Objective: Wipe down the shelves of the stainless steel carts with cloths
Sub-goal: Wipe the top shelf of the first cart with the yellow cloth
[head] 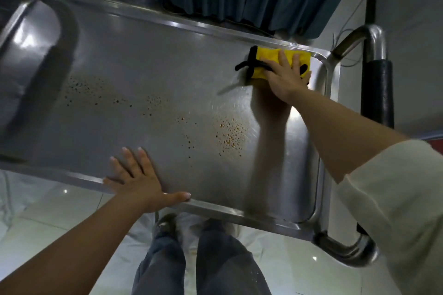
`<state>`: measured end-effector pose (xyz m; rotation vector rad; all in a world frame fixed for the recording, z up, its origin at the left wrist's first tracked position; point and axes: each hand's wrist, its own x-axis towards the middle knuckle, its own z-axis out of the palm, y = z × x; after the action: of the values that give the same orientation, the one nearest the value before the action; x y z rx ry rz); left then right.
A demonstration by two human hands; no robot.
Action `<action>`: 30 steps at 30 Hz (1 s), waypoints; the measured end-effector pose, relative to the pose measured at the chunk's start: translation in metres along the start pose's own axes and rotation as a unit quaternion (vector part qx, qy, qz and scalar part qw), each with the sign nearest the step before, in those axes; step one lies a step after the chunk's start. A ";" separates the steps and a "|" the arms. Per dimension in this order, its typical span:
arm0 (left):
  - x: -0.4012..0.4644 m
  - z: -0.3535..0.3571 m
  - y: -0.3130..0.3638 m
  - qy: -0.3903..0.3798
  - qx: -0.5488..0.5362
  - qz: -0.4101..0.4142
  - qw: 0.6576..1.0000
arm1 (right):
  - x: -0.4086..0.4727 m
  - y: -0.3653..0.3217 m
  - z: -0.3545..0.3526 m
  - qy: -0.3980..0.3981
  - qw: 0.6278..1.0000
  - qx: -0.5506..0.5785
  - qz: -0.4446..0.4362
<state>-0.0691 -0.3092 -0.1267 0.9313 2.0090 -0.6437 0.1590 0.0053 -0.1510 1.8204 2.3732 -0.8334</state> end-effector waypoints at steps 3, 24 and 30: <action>-0.002 -0.002 0.001 0.000 -0.001 0.000 1.000 | -0.037 -0.010 0.023 -0.017 0.999 -0.011 -0.045; -0.001 -0.001 -0.059 0.156 -0.047 0.158 0.974 | -0.293 -0.086 0.150 -0.020 0.998 -0.043 0.029; 0.026 -0.033 -0.110 0.143 -0.024 0.096 0.985 | -0.296 -0.119 0.159 -0.029 0.997 -0.043 0.052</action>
<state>-0.1823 -0.3421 -0.1189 1.2271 2.1378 -0.3687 0.0978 -0.3454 -0.1392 1.8425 2.2231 -0.7504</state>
